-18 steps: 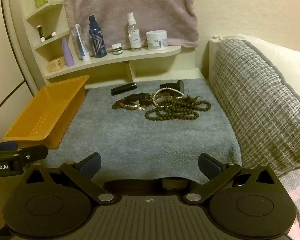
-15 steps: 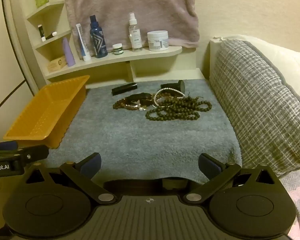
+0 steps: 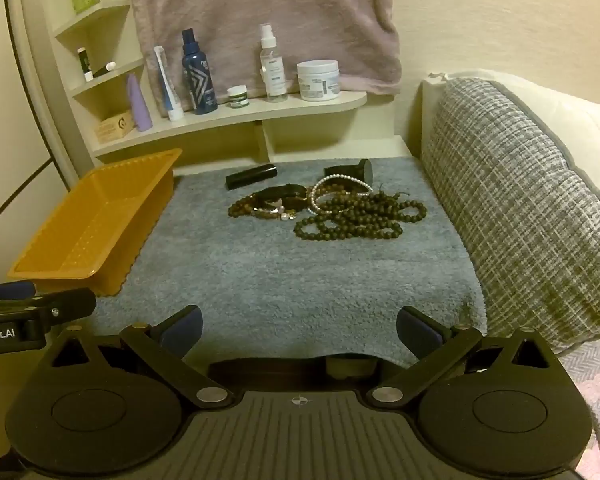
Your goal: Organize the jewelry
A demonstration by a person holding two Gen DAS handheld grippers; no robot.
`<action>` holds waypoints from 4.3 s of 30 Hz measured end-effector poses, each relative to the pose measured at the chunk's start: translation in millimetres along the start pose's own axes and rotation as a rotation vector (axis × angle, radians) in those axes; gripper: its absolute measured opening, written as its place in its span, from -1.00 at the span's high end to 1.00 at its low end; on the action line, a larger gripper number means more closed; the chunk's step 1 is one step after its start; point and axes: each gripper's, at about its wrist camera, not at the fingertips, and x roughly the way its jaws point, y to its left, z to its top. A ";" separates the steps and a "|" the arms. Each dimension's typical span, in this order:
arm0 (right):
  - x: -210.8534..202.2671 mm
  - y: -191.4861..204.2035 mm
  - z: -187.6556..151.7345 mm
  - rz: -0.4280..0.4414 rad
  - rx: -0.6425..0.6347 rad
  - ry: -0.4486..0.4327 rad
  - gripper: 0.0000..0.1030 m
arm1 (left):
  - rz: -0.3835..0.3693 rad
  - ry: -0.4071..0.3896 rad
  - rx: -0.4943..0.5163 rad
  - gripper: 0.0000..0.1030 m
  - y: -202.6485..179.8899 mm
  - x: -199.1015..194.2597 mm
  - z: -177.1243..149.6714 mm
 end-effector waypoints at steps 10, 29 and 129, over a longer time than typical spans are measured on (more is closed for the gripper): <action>-0.5 0.0 0.3 0.000 0.002 0.001 -1.00 | -0.002 -0.001 0.004 -0.98 -0.2 -1.3 1.7; -0.6 -0.1 0.6 0.001 0.002 0.000 -1.00 | -0.004 -0.002 0.001 -0.98 -0.7 -2.1 1.5; 74.0 51.3 34.3 -0.024 -0.147 0.089 -0.99 | 0.046 -0.155 -0.560 0.69 223.2 46.9 -12.2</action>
